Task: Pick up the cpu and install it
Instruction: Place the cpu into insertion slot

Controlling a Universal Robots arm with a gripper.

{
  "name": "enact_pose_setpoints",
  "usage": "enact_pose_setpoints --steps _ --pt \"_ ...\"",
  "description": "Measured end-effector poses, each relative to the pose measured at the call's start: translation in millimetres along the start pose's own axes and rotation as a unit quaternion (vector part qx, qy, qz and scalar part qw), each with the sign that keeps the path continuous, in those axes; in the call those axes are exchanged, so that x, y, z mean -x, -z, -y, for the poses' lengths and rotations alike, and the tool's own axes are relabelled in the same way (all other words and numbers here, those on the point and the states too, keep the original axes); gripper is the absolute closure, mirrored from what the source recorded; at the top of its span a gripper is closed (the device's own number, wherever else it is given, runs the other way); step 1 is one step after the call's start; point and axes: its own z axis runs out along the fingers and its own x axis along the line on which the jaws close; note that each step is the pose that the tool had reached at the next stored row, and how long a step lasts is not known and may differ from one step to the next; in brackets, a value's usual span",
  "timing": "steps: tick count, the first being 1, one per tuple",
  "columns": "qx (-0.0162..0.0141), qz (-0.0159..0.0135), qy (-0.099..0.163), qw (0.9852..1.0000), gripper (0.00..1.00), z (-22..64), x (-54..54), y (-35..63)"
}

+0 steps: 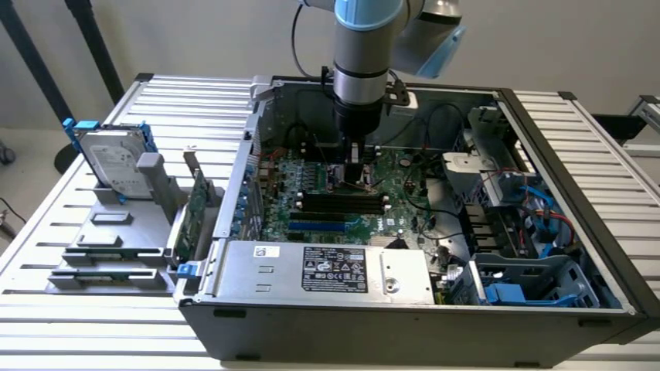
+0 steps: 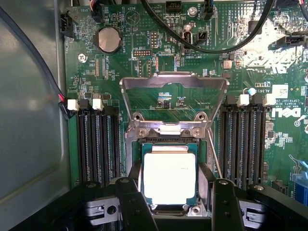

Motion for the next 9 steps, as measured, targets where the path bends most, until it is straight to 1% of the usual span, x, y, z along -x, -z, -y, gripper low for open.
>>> enact_pose_setpoints --steps 9 --pt "0.0001 0.0012 0.000 1.0000 0.45 0.1 -0.3 -1.8"
